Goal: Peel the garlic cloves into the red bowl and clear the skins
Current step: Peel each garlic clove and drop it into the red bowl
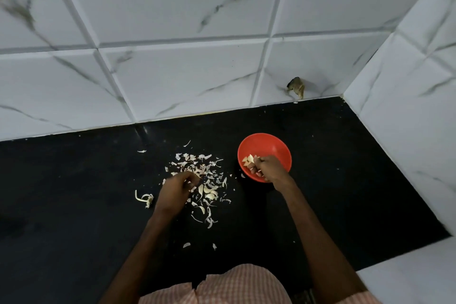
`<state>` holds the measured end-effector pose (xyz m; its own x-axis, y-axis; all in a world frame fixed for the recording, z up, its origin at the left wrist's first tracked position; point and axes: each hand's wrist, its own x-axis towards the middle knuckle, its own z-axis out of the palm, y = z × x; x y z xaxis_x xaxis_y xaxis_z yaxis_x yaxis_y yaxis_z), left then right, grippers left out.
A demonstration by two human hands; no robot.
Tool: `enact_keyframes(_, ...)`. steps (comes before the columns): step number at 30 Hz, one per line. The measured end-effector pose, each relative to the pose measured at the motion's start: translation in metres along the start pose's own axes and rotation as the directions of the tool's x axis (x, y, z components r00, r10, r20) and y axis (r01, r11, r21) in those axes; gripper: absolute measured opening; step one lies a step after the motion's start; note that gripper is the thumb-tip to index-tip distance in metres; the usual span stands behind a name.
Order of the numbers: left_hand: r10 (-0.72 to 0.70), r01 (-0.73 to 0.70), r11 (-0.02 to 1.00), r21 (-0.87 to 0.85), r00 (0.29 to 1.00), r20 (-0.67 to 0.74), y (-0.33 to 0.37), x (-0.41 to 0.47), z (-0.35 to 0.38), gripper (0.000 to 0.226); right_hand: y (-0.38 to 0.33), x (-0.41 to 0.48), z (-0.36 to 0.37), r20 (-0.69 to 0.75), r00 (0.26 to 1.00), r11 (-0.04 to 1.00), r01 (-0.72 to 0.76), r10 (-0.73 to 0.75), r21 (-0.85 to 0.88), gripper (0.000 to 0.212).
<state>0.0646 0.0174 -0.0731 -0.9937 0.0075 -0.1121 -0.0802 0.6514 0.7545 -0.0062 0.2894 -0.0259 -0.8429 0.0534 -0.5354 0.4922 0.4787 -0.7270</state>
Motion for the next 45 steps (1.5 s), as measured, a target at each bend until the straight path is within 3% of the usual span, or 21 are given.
enact_keyframes(9,-0.122,0.133,0.978,0.162,0.99,-0.076,-0.021,-0.009,0.008,0.014,0.004,0.039,0.002,0.016,0.996,0.991,-0.091,0.093,-0.099,0.024)
enact_keyframes(13,-0.142,0.148,0.97,0.192,0.989,-0.044,-0.028,-0.011,0.012,0.019,0.002,0.051,0.011,0.048,0.997,0.964,-0.054,0.069,-0.259,0.029)
enact_keyframes(17,-0.152,0.164,0.963,0.212,0.986,-0.074,-0.031,-0.012,0.012,0.012,0.005,0.054,0.013,-0.032,0.999,0.896,-0.043,0.032,-0.442,0.032)
enact_keyframes(20,-0.173,0.19,0.954,0.233,0.981,-0.091,-0.033,-0.014,0.012,0.01,0.001,0.04,0.015,-0.202,0.968,0.837,0.017,-0.152,-0.547,0.039)
enact_keyframes(22,-0.167,0.191,0.95,0.245,0.979,-0.115,-0.032,-0.015,0.013,0.023,-0.003,0.02,0.031,-0.267,0.896,0.835,0.176,-0.356,-0.521,0.036)
enact_keyframes(23,-0.157,0.184,0.95,0.251,0.98,-0.125,-0.033,-0.014,0.014,0.028,-0.005,0.009,0.044,-0.223,0.869,0.82,0.29,-0.441,-0.493,0.032)
enact_keyframes(25,-0.13,0.162,0.951,0.263,0.982,-0.135,-0.029,-0.014,0.016,0.026,-0.004,-0.008,0.077,0.015,0.848,0.756,0.48,-0.529,-0.445,0.022)
enact_keyframes(27,-0.134,0.165,0.956,0.242,0.981,-0.142,-0.027,-0.013,0.019,0.016,0.003,-0.016,0.111,0.248,0.843,0.698,0.535,-0.477,-0.476,0.027)
enact_keyframes(29,-0.156,0.189,0.96,0.208,0.974,-0.166,-0.027,-0.014,0.021,0.013,0.014,-0.014,0.135,0.343,0.834,0.591,0.55,-0.433,-0.591,0.044)
enact_keyframes(33,-0.166,0.188,0.977,0.104,0.967,-0.193,-0.032,-0.019,0.016,0.017,0.027,-0.003,0.15,0.349,0.807,0.391,0.55,-0.476,-0.738,0.048)
enact_keyframes(37,-0.209,0.219,0.975,0.029,0.958,-0.197,-0.033,-0.023,0.012,0.002,0.027,0.0,0.152,0.321,0.822,0.377,0.516,-0.47,-0.769,0.046)
enact_keyframes(45,-0.142,0.138,0.99,-0.035,0.98,-0.138,-0.028,-0.022,0.016,0.027,0.019,-0.006,0.156,0.323,0.824,0.272,0.481,-0.466,-0.833,0.049)
